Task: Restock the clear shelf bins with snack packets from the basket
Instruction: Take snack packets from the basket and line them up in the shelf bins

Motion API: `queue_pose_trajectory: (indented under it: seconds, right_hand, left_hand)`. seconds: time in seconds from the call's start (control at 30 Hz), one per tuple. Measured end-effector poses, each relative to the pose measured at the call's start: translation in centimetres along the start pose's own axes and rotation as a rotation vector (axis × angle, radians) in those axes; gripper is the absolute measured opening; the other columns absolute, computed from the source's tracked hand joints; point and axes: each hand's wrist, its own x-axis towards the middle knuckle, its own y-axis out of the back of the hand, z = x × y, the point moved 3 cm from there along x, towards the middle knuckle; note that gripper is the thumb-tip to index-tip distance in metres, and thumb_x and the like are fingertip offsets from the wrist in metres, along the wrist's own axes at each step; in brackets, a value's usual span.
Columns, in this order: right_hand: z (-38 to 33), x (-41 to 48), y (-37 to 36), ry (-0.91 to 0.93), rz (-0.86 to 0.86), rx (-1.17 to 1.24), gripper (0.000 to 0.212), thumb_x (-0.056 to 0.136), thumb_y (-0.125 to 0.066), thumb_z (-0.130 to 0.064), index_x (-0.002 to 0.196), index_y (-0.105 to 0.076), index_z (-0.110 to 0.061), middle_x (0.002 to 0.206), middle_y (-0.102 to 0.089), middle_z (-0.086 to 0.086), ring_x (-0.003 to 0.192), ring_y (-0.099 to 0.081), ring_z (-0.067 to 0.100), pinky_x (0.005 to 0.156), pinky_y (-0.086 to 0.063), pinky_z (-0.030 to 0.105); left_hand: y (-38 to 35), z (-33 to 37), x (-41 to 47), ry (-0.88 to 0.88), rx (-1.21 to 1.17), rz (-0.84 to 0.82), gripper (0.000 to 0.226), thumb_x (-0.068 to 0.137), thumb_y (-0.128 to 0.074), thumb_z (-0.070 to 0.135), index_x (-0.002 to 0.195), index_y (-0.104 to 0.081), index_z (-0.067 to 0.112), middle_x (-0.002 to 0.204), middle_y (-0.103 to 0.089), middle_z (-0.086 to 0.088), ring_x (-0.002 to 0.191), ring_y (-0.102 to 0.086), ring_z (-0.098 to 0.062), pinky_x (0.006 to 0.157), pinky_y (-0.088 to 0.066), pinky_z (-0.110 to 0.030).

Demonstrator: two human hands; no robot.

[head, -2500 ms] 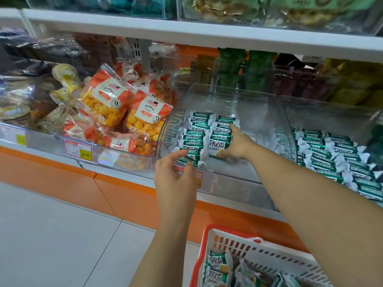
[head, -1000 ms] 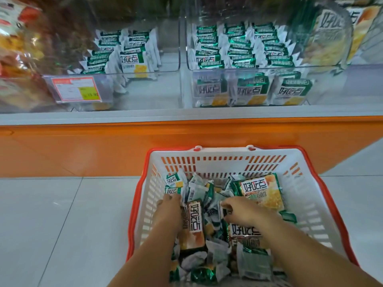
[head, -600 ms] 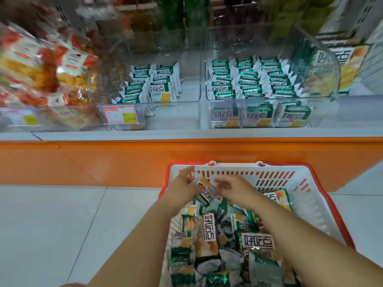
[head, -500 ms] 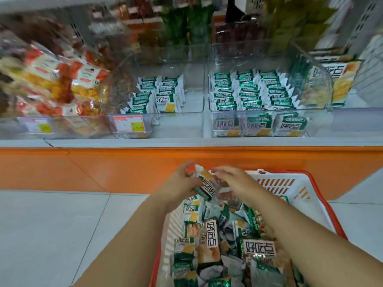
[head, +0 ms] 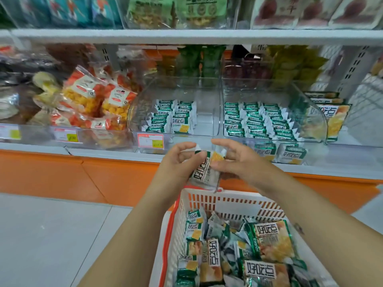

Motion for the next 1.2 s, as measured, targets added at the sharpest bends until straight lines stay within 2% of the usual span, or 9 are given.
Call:
queue_pose_trajectory:
  seconds: [0.2, 0.37, 0.57, 0.67, 0.77, 0.87, 0.97, 1.07, 1.2]
  right_hand:
    - [-2.4, 2.5, -0.8, 0.084, 0.209, 0.041, 0.038, 0.085, -0.068, -0.011, 0.113, -0.052, -0.030, 0.106, -0.059, 0.004, 0.091, -0.067, 0.025, 0.085, -0.056, 0.042]
    - [-4.8, 5.0, -2.6, 0.219, 0.180, -0.429, 0.045, 0.084, -0.069, -0.021, 0.118, -0.044, -0.037, 0.105, -0.053, -0.009, 0.089, -0.055, 0.004, 0.066, -0.046, 0.006]
    - [-6.6, 10.9, -2.8, 0.324, 0.271, -0.605, 0.026, 0.081, -0.073, -0.019, 0.098, -0.056, -0.027, 0.100, -0.053, -0.019, 0.081, -0.050, -0.002, 0.078, -0.044, 0.017]
    - [-5.0, 15.5, -1.8, 0.247, 0.396, -0.613, 0.027, 0.080, -0.073, -0.015, 0.094, -0.053, -0.027, 0.110, -0.057, -0.007, 0.080, -0.058, 0.013, 0.081, -0.051, 0.036]
    - [-2.3, 19.8, -1.2, 0.101, 0.401, -0.647, 0.036, 0.075, -0.072, -0.002, 0.076, -0.048, -0.028, 0.106, -0.062, 0.002, 0.074, -0.064, 0.025, 0.077, -0.054, 0.043]
    - [-0.4, 22.6, -1.2, 0.015, 0.372, -0.743, 0.039, 0.074, -0.068, 0.004, 0.069, -0.045, -0.027, 0.104, -0.060, 0.004, 0.095, -0.059, 0.026, 0.077, -0.048, 0.029]
    - [0.2, 24.0, -1.6, -0.036, 0.289, -0.806, 0.028, 0.078, -0.068, 0.002, 0.082, -0.050, -0.019, 0.096, -0.051, 0.001, 0.087, -0.049, 0.018, 0.059, -0.035, 0.022]
    - [0.2, 24.6, -1.9, -0.043, 0.246, -0.863, 0.026, 0.079, -0.070, 0.002, 0.080, -0.052, -0.017, 0.096, -0.052, 0.004, 0.083, -0.046, 0.015, 0.052, -0.033, 0.019]
    - [0.5, 24.9, -1.6, -0.067, 0.246, -0.879, 0.027, 0.078, -0.070, 0.002, 0.080, -0.054, -0.019, 0.120, -0.055, 0.011, 0.088, -0.046, 0.013, 0.067, -0.031, 0.013]
  left_hand:
    - [1.5, 1.5, 0.8, -0.024, 0.040, -0.064, 0.033, 0.084, -0.066, 0.026, 0.114, -0.054, 0.026, 0.105, -0.070, 0.004, 0.096, -0.066, -0.012, 0.075, -0.052, -0.031]
    - [3.8, 2.3, 2.8, -0.082, 0.037, 0.085, 0.031, 0.092, -0.060, 0.015, 0.122, -0.052, 0.020, 0.114, -0.064, 0.000, 0.098, -0.064, -0.013, 0.079, -0.053, -0.028]
    - [7.2, 2.6, 5.1, -0.159, 0.215, 0.351, 0.035, 0.093, -0.058, 0.016, 0.126, -0.053, 0.026, 0.122, -0.060, 0.004, 0.107, -0.058, -0.014, 0.094, -0.048, -0.036]
    - [9.2, 1.7, 5.9, -0.141, 0.381, 0.556, 0.039, 0.093, -0.057, 0.019, 0.129, -0.053, 0.030, 0.133, -0.050, 0.003, 0.114, -0.052, -0.016, 0.095, -0.045, -0.036]
    - [9.9, 0.8, 6.9, -0.101, 0.506, 0.601, 0.039, 0.090, -0.061, 0.019, 0.127, -0.054, 0.030, 0.139, -0.034, -0.001, 0.118, -0.048, -0.036, 0.088, -0.047, -0.038]
    - [9.8, 0.3, 7.4, -0.083, 0.539, 0.605, 0.040, 0.089, -0.063, 0.017, 0.127, -0.054, 0.027, 0.144, -0.023, -0.001, 0.128, -0.038, -0.031, 0.081, -0.033, -0.019]
    - [9.8, -0.2, 7.9, -0.066, 0.539, 0.601, 0.040, 0.089, -0.063, 0.018, 0.127, -0.053, 0.027, 0.145, -0.020, -0.001, 0.129, -0.033, -0.028, 0.074, -0.029, -0.011]
    - [9.7, -0.3, 8.2, -0.049, 0.539, 0.608, 0.039, 0.089, -0.063, 0.017, 0.125, -0.053, 0.029, 0.144, -0.019, -0.001, 0.127, -0.035, -0.029, 0.078, -0.030, -0.017]
    - [9.5, -0.3, 8.2, -0.049, 0.529, 0.611, 0.037, 0.089, -0.063, 0.016, 0.122, -0.052, 0.030, 0.142, -0.018, 0.001, 0.124, -0.038, -0.031, 0.081, -0.032, -0.024]
